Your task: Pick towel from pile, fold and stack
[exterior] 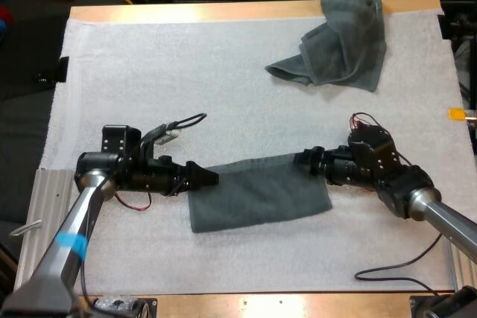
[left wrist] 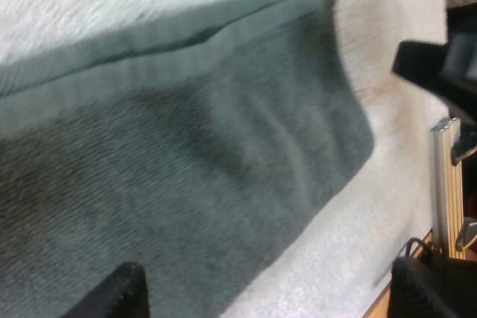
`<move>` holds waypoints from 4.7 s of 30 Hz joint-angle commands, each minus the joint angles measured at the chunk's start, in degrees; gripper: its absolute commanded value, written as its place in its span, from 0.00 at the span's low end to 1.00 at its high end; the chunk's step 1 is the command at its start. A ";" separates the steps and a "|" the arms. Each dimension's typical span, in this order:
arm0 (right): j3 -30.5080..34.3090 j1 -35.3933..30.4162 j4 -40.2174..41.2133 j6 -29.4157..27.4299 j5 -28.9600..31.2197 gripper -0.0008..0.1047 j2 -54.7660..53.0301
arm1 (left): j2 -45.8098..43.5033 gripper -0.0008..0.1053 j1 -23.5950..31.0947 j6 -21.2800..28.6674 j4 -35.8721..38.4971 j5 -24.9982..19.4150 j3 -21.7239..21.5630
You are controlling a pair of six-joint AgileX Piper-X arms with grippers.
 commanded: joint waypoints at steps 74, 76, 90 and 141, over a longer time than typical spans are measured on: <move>-0.45 -27.79 23.58 -31.80 -16.37 0.65 -4.16 | -49.49 0.65 0.02 -5.14 17.80 -7.77 -0.03; -0.45 -27.79 21.84 -31.80 -17.82 0.65 -2.09 | -49.49 0.65 0.02 -5.14 17.86 -7.77 -0.03; -0.45 -24.85 16.57 -32.99 -22.99 0.65 7.85 | -49.49 0.65 0.02 -5.14 18.20 -7.77 -0.03; -0.60 -3.13 9.00 -10.81 -8.27 0.02 14.74 | -49.49 0.65 0.02 -5.14 20.32 -2.91 -0.03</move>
